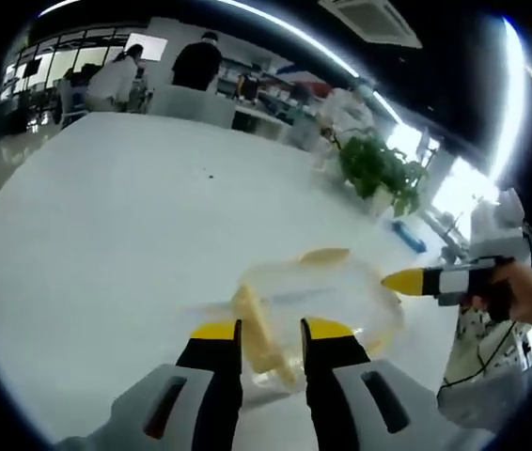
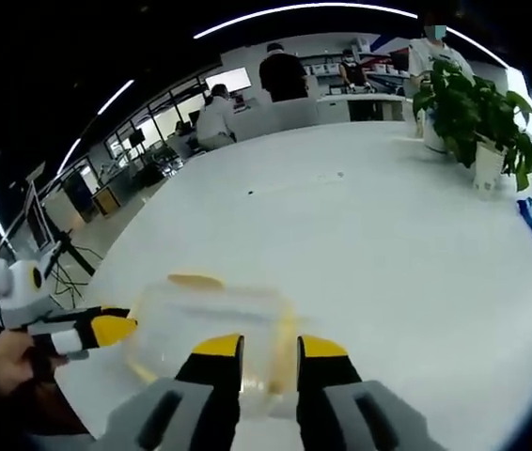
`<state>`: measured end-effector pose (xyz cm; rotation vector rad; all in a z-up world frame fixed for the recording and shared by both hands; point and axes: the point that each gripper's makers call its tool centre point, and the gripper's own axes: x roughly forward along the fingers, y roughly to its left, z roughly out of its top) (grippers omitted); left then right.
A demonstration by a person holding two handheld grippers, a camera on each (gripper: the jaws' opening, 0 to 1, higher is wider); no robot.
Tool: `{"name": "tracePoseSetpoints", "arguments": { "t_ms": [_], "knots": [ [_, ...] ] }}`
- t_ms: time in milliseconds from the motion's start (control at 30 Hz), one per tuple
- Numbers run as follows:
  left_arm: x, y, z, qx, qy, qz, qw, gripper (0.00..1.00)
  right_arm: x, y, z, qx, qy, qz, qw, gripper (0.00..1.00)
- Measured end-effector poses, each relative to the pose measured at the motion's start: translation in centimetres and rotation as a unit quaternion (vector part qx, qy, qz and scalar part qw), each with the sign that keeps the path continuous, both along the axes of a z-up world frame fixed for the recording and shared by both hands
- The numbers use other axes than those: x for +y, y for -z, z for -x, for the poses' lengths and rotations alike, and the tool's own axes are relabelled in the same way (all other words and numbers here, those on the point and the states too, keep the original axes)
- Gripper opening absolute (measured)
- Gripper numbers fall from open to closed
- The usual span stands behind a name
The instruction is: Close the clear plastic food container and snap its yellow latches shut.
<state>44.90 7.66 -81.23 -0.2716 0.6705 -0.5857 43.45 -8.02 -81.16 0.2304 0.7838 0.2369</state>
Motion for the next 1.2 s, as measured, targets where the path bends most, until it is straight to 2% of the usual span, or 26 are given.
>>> {"name": "tracePoseSetpoints", "arguments": {
  "t_ms": [100,300,567,700,867,1000,1200],
  "knots": [
    [0.0,0.2,-0.1,0.010,-0.007,0.008,0.9999,0.24,0.1,0.5,0.0,0.006,0.001,-0.002,1.0000,0.22],
    [-0.1,0.2,0.0,0.004,-0.006,0.005,1.0000,0.24,0.2,0.5,-0.2,0.009,0.012,-0.018,0.9997,0.23],
    [0.2,0.3,0.1,0.002,-0.016,0.003,0.9999,0.24,0.5,0.7,-0.1,0.020,0.004,-0.038,0.9990,0.24],
    [1.8,0.2,0.5,-0.002,-0.036,-0.007,0.9993,0.23,2.3,0.7,0.2,0.025,-0.015,-0.034,0.9990,0.24],
    [4.4,0.1,1.0,0.009,-0.068,-0.011,0.9976,0.23,4.9,0.6,0.5,0.017,-0.036,-0.032,0.9987,0.24],
    [6.1,0.2,1.6,0.011,-0.077,-0.019,0.9968,0.22,6.6,0.6,0.7,0.010,-0.046,-0.031,0.9984,0.24],
    [7.2,0.2,2.1,0.014,-0.084,-0.023,0.9961,0.21,8.0,0.6,1.0,0.003,-0.052,-0.027,0.9983,0.23]
  ]
}}
